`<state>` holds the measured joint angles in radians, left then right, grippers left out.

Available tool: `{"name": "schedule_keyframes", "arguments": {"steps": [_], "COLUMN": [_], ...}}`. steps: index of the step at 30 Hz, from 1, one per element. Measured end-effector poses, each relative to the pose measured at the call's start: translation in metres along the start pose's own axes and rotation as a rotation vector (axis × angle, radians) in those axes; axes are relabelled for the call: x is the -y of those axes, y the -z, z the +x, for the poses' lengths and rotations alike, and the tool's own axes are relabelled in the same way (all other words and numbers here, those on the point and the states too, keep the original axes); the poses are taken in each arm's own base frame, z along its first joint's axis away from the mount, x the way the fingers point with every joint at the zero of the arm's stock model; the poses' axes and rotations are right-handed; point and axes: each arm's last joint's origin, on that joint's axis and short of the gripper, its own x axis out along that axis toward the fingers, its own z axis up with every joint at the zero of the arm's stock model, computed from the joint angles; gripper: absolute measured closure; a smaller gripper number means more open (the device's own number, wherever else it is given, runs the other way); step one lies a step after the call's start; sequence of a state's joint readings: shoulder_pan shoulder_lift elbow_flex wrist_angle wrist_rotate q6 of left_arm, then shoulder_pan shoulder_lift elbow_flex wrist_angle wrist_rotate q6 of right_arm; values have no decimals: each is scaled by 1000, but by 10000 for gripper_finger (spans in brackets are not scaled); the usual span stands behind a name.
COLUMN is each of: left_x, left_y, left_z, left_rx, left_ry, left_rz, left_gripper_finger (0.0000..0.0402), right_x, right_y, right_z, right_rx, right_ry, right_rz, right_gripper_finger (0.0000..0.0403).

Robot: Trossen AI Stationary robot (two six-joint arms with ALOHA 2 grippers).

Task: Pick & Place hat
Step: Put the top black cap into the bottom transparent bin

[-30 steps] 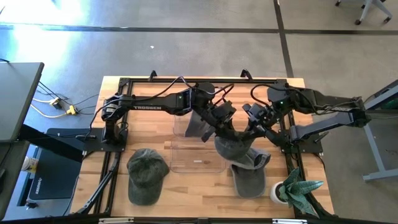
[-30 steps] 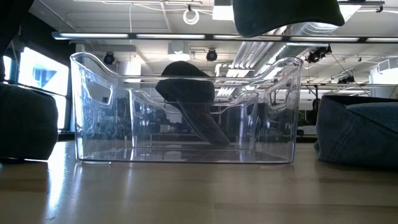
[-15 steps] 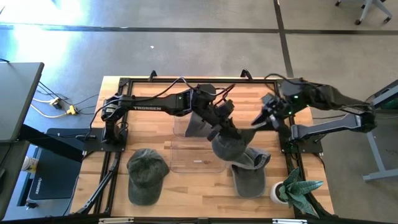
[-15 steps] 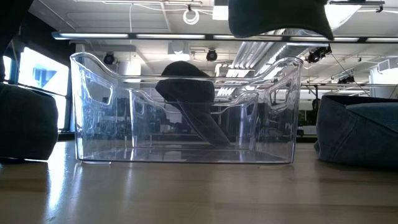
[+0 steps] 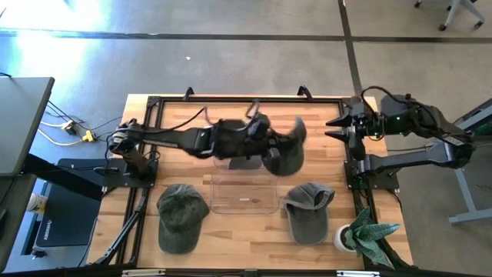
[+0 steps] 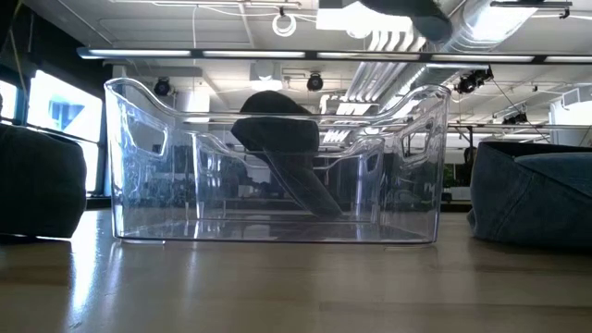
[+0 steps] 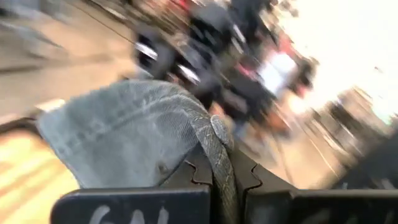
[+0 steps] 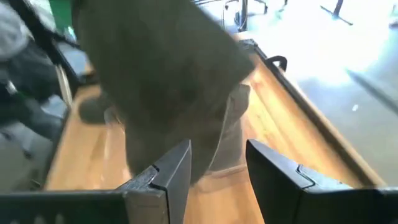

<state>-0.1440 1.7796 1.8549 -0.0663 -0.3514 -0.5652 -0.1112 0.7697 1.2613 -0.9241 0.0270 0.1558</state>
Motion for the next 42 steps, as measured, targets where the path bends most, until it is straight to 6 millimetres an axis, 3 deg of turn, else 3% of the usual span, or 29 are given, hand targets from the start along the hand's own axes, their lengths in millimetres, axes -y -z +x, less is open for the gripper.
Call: {"name": "schedule_keyframes", "arguments": {"steps": [7, 12, 18, 24, 32, 38, 42], "left_x": [31, 53, 69, 69, 61, 48, 44], "left_y": [24, 41, 65, 80, 99, 128, 132], "left_z": [-22, -43, -66, -80, -75, -53, -49], "left_rx": [186, 245, 284, 276, 230, 178, 153], "left_ry": [-308, -419, -506, -542, -562, -593, -598], "left_rz": [-38, -56, -150, -187, -243, -233, -273], "left_gripper_finger": [401, 401, 401, 401, 401, 401, 401], "right_x": [0, -1, -1, -2, -2, -3, -3], "right_y": [2, 1, 2, 2, 2, 2, 2], "right_z": [4, 5, 5, 5, 5, 5, 5], "right_rx": [-34, -39, -39, -39, -39, -40, -41], "right_ry": [-16, -21, -40, -81, -87, -115, -116], "right_rz": [-204, -273, -294, -293, -292, -291, -291], "right_gripper_finger": [253, 254, 254, 253, 254, 253, 254]}}
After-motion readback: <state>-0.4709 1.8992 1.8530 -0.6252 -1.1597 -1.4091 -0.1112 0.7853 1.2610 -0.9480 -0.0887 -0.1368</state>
